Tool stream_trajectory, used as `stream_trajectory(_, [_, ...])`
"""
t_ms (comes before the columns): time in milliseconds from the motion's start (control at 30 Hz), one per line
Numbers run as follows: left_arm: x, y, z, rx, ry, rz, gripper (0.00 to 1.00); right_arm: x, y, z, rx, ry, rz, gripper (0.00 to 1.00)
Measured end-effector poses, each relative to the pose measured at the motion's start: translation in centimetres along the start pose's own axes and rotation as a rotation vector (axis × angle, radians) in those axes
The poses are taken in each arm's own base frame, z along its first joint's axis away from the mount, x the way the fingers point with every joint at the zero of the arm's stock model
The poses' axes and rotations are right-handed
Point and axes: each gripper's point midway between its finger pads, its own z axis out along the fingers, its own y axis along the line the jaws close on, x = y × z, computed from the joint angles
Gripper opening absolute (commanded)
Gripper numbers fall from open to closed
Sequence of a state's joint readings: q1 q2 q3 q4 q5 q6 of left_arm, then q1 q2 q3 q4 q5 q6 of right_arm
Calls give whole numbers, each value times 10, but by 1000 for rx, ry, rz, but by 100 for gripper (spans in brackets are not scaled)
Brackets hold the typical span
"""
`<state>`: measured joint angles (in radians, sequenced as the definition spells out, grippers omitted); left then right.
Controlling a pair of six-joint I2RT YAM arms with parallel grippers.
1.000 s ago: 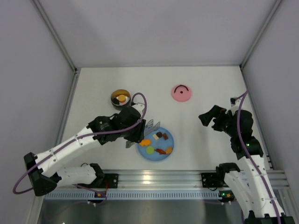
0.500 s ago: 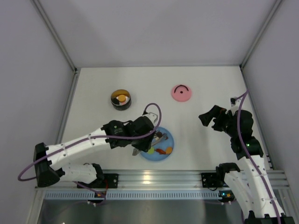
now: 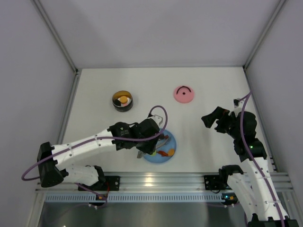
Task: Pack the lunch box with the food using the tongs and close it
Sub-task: Pick up the fake food from the plate.
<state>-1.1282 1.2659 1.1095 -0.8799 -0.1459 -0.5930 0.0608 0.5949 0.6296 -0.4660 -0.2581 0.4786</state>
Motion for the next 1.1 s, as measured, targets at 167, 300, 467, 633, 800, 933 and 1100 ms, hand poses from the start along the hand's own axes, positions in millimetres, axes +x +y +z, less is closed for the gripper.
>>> stream_trajectory(167, [-1, -2, 2, 7, -3, 0, 48, 0, 0, 0, 1, 0, 0, 96])
stream_trajectory(300, [-1, -4, 3, 11, 0, 0, 48, 0, -1, 0, 2, -1, -5, 96])
stream_trajectory(467, [0, -6, 5, 16, 9, 3, 48, 0, -1, 0, 3, -1, -7, 96])
stream_trajectory(633, [1, -7, 6, 18, 11, 5, 48, 0, -1, 0, 3, -1, -7, 96])
stream_trajectory(800, [2, -6, 11, 9, 23, 6, 48, 0, -1, 0, 3, -1, -8, 96])
stream_trajectory(933, [2, -5, 15, -8, 26, 2, 48, 0, -1, 0, 4, -1, -8, 96])
stream_trajectory(1100, [1, -1, 19, -36, 19, -4, 48, 0, -1, -1, 3, -5, -15, 96])
